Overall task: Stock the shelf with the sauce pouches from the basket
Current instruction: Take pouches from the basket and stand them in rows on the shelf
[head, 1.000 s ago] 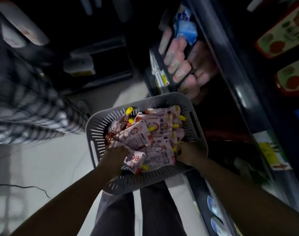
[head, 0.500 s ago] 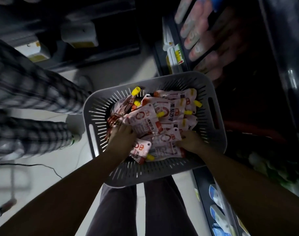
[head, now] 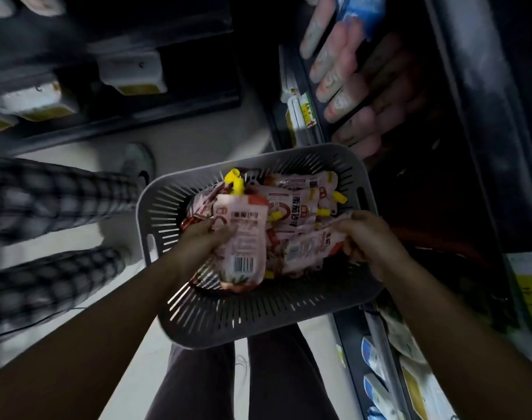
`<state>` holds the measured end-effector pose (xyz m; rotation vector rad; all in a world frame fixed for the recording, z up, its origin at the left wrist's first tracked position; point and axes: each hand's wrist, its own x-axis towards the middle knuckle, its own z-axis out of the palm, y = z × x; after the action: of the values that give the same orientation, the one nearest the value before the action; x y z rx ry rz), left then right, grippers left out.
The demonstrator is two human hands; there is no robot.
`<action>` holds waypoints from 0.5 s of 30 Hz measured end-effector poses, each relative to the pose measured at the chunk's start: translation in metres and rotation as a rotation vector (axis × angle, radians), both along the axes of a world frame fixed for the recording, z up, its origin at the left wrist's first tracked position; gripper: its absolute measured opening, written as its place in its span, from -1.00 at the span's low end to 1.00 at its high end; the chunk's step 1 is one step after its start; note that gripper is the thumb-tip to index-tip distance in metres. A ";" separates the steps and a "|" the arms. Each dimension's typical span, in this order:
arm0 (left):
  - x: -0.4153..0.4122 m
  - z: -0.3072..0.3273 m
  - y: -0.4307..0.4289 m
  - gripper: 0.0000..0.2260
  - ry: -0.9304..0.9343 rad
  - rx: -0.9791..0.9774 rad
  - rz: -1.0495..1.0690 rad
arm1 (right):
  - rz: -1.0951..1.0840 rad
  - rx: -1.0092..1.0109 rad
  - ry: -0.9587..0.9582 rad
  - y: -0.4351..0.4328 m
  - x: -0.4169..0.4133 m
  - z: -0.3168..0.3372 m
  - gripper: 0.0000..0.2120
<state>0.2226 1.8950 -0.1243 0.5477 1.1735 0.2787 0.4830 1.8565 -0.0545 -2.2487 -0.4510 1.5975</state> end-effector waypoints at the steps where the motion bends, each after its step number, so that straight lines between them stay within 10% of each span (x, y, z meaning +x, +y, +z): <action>1: 0.007 0.000 0.002 -0.80 -0.056 -0.081 0.071 | -0.134 0.039 0.019 0.000 -0.002 -0.002 -0.83; 9: 0.040 -0.017 0.000 -0.43 -0.204 -0.505 0.302 | -0.534 0.235 0.576 0.034 -0.037 -0.019 -0.89; 15: 0.028 -0.028 -0.012 -0.43 -0.210 -0.631 0.419 | 0.017 0.044 -0.022 0.022 -0.049 -0.073 -0.40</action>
<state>0.2505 1.8827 -0.1519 -0.2792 1.0883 0.2943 0.4338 1.8785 -0.1278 -2.2374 -0.5074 1.5571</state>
